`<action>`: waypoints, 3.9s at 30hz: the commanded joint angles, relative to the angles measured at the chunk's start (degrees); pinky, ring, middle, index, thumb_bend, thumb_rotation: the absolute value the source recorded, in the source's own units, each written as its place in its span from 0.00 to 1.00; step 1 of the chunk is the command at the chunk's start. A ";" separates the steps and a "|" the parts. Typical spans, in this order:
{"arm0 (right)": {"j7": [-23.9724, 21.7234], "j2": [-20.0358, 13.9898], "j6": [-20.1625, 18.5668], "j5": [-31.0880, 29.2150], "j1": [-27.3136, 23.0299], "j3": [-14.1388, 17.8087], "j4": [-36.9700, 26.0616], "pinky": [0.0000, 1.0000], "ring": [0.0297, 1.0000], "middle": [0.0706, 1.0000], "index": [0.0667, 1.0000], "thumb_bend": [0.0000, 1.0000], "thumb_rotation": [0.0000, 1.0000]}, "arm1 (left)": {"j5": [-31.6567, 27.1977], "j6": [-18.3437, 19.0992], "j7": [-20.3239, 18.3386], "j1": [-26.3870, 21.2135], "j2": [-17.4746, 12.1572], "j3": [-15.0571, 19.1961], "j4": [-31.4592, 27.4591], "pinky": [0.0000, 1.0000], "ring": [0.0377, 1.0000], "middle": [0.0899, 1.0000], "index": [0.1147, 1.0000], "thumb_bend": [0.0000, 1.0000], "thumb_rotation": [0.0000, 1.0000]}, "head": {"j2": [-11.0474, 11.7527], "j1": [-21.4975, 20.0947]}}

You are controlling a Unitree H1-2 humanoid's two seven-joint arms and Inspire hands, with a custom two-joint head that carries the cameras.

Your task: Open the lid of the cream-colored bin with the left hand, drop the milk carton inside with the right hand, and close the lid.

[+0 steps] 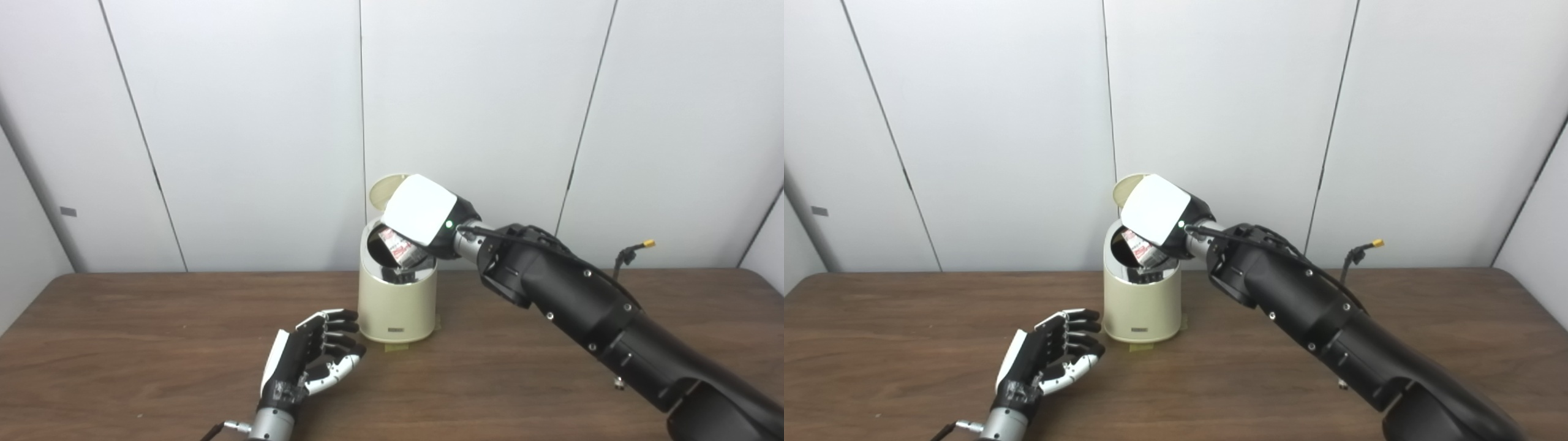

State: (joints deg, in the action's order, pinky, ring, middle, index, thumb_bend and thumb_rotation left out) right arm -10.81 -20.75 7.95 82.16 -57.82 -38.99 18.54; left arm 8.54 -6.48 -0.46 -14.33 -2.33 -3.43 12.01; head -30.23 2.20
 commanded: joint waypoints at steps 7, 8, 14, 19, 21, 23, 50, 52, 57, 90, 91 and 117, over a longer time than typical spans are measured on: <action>-1.98 -0.09 -1.71 -0.21 -0.57 0.96 -0.49 0.75 0.88 0.92 0.85 0.97 0.37 | -0.81 -0.76 0.06 -2.13 0.12 0.18 -1.52 0.56 0.60 0.64 0.65 0.50 0.00 | -0.04 0.00; -2.12 -0.17 -1.68 -0.23 -0.59 0.99 -0.68 0.75 0.88 0.92 0.85 0.97 0.37 | -0.78 -0.87 0.05 -2.16 0.09 0.14 -1.44 0.55 0.60 0.64 0.65 0.50 0.00 | 0.02 0.04; -2.45 -0.52 -1.89 -1.37 -0.24 2.07 -2.28 0.74 0.86 0.92 0.85 0.99 0.36 | -0.50 -1.25 0.19 -2.21 0.00 0.04 -1.28 0.55 0.59 0.64 0.64 0.49 0.00 | -0.18 0.06; -3.07 -1.06 -1.35 -2.67 0.13 3.15 -4.10 0.75 0.85 0.92 0.85 0.98 0.35 | -0.88 -0.83 0.03 -2.16 0.10 0.13 -1.50 0.54 0.59 0.63 0.64 0.50 0.00 | -0.22 0.16; -2.42 -1.15 -0.94 -4.79 0.56 4.51 -4.91 0.73 0.84 0.90 0.84 0.97 0.34 | -0.63 -0.78 0.19 -2.09 0.12 0.05 -1.62 0.56 0.59 0.63 0.64 0.50 0.00 | -0.27 0.33; -0.92 -1.04 0.30 -9.60 1.33 7.22 -6.53 0.71 0.82 0.88 0.83 0.92 0.35 | -0.55 -0.78 0.33 -2.06 0.15 0.06 -1.67 0.57 0.59 0.63 0.64 0.50 0.00 | -0.27 0.33; -2.57 1.01 -6.71 -60.32 24.21 35.54 -31.67 0.32 0.41 0.52 0.46 0.52 0.13 | -0.69 -2.49 0.89 -3.03 -0.65 0.23 0.56 0.58 0.59 0.63 0.64 0.50 0.00 | 1.08 0.01; -5.52 2.57 -13.82 -69.92 26.43 38.31 -31.67 0.39 0.49 0.60 0.46 0.52 0.13 | -0.90 -2.76 0.83 -3.02 -0.80 0.34 0.46 0.57 0.58 0.63 0.64 0.50 0.00 | 1.24 0.03; -7.27 7.98 -14.61 -87.07 32.06 44.18 -24.41 0.62 0.72 0.80 0.80 0.75 0.23 | -1.41 -3.93 0.54 -2.58 -1.06 0.52 -0.73 0.55 0.59 0.63 0.64 0.52 0.00 | 1.63 1.02; -1.94 13.57 5.07 -92.79 42.91 45.57 -12.28 0.59 0.72 0.79 0.80 0.78 0.36 | 5.02 7.49 -8.82 -29.11 -13.10 -3.69 -0.42 0.83 0.97 1.00 0.98 0.98 0.42 | 4.64 1.08; -1.80 13.66 4.63 -92.78 43.05 45.48 -12.87 0.59 0.72 0.78 0.80 0.77 0.36 | 5.74 7.73 -8.68 -30.14 -13.11 -4.03 0.45 0.84 0.97 1.00 0.98 0.98 0.42 | 4.69 0.99; 0.45 16.08 2.27 -94.04 43.35 43.74 -16.72 0.54 0.66 0.75 0.78 0.67 0.33 | 18.96 8.67 -17.31 -36.71 -16.70 -14.09 3.54 1.00 1.00 0.89 0.79 1.00 0.43 | 5.00 -1.07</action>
State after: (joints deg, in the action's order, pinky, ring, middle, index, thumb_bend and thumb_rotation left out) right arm -10.71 -4.85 9.35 -11.01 -12.51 4.68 4.19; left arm 27.25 2.39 -17.45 -47.37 -18.13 -17.79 17.64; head -25.22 1.06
